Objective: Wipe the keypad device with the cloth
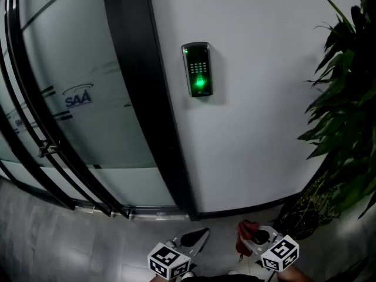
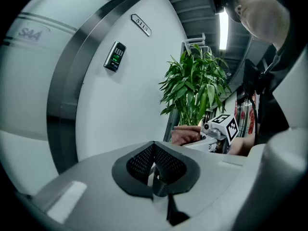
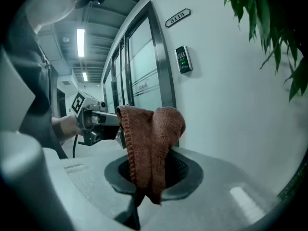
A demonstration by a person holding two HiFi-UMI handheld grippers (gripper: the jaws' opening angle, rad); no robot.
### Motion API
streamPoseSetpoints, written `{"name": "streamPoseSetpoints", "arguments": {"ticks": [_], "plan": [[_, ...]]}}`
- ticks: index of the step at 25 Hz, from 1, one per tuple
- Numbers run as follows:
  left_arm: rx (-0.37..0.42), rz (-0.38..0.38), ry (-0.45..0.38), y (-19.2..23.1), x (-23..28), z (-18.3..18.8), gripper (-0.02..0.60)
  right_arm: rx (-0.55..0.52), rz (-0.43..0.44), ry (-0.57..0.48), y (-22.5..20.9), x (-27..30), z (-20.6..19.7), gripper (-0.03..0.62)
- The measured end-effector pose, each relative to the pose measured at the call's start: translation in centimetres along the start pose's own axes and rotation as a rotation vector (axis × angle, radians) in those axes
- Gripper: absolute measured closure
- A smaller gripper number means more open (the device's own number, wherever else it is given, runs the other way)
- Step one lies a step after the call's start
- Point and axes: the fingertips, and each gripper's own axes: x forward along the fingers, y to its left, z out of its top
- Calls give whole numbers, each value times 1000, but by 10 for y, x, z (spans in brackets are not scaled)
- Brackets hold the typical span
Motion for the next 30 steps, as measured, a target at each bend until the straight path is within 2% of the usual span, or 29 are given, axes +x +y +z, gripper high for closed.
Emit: {"name": "streamPoseSetpoints", "arguments": {"ticks": [7,10,15,18,25,30], "plan": [[-17,32,15,-27,16,-21,565,-6,29,30,-23,-16,-23,539],[-5,43,39,-23,13,-25,565,-8,57,36,-21,-6,-24,539],[1,40,22,16,14,-14,565,-35,46,26,-25,27,-9,539],[11,-9,20,43,12,2,565,-38,7,7,-26,54,8,539],[90,-92,16,125,8,40,565,-20,-123,-52,-31,118,42,539],[104,-169,31,160,4,51,565,-33,-198,-49,-24,149,57,539]]}}
